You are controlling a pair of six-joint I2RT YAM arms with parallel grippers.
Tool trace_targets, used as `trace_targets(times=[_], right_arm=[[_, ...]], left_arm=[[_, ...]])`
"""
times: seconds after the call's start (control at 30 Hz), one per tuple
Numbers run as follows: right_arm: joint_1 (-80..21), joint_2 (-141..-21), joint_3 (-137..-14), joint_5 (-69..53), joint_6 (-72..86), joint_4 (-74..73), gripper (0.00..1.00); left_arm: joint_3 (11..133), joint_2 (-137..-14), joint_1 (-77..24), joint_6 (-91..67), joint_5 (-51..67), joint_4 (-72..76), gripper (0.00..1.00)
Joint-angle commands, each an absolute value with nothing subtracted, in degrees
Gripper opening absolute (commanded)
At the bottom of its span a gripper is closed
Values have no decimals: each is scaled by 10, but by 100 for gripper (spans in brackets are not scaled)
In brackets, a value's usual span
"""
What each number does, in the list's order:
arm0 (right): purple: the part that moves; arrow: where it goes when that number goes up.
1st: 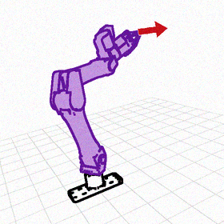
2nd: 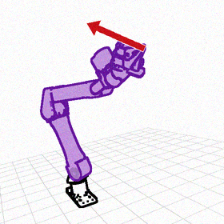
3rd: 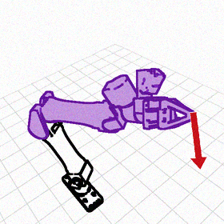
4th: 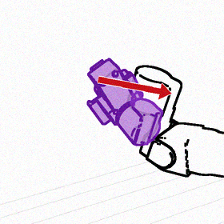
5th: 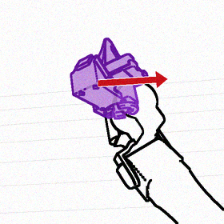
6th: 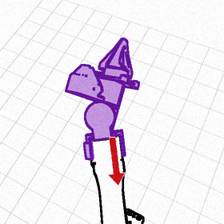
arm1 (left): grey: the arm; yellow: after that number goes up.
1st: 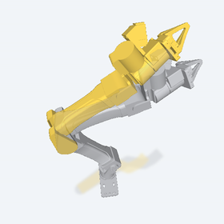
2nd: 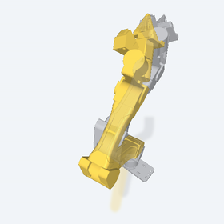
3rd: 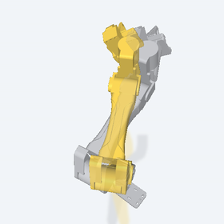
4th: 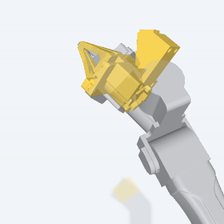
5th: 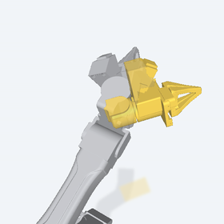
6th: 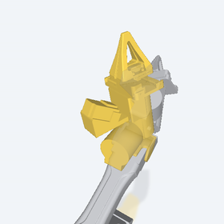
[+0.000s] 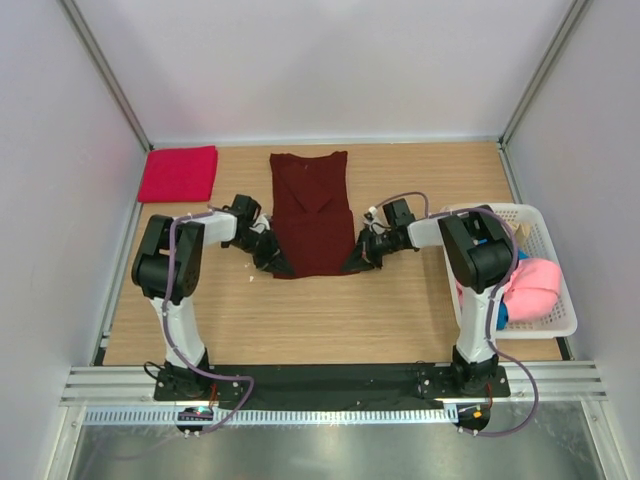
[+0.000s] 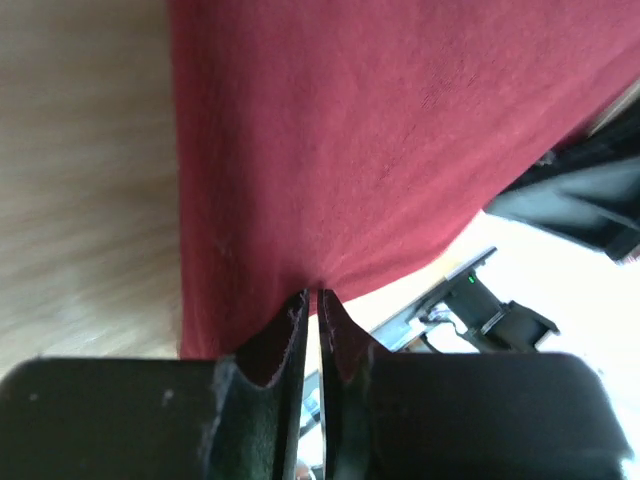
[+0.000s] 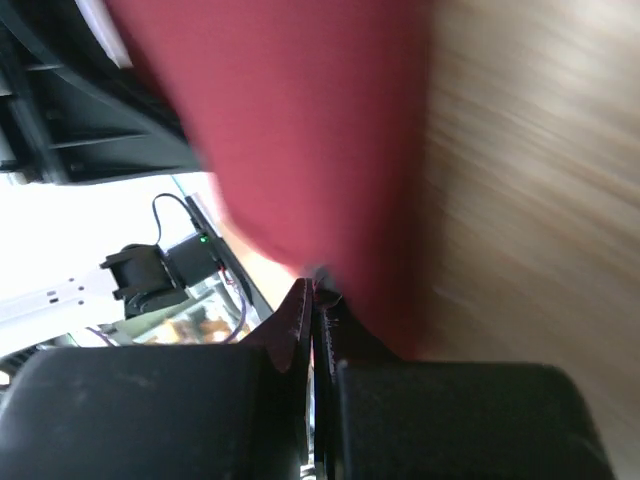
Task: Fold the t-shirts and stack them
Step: Fold the tshirt
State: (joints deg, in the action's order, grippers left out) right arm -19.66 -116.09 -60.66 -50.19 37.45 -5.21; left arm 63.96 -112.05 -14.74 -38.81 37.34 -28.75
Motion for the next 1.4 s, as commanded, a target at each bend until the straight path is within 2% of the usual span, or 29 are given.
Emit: trace_targets(times=[0.0, 0.2, 0.37, 0.47, 0.57, 0.73, 0.87, 1.0, 1.03, 1.07, 1.13, 1.17, 1.23, 1.27, 1.37], right_arm=[[-172, -1154, -560, -489, 360, -43, 1], [-164, -1071, -519, -457, 338, -106, 1], [-176, -1027, -575, -455, 326, -153, 1], [-186, -1062, -638, -458, 334, -152, 1], [-200, -1127, -726, -462, 342, -149, 1], [-202, -1215, -801, -451, 372, -118, 1], [-201, -1260, -880, -424, 334, -191, 1], [-193, -1254, -888, -396, 301, -255, 2], [-193, -1245, -886, -389, 283, -281, 2], [-194, -1219, -887, -358, 273, -302, 4], [-195, -1192, -881, -333, 239, -360, 7], [-195, -1158, -875, -319, 229, -374, 11], [-195, -1123, -838, -297, 218, -408, 19], [-197, -1091, -804, -280, 213, -416, 31], [-200, -1046, -719, -275, 220, -415, 47]], left_arm=[[579, -1135, -135, -353, 302, -296, 10], [552, -1058, -138, -347, 319, -318, 11], [619, -1006, -141, -355, 354, -364, 14], [680, -1009, -140, -365, 350, -372, 16], [735, -1057, -138, -374, 355, -360, 16], [794, -1173, -134, -377, 363, -316, 15], [819, -1214, -121, -365, 344, -303, 16], [817, -1197, -117, -341, 330, -324, 18], [802, -1183, -117, -338, 326, -327, 20], [789, -1140, -118, -338, 314, -327, 28], [768, -1094, -118, -339, 298, -337, 38], [745, -1071, -118, -338, 291, -344, 47], [722, -999, -118, -339, 258, -370, 56], [699, -978, -118, -344, 242, -382, 62], [647, -902, -118, -362, 196, -429, 68]])
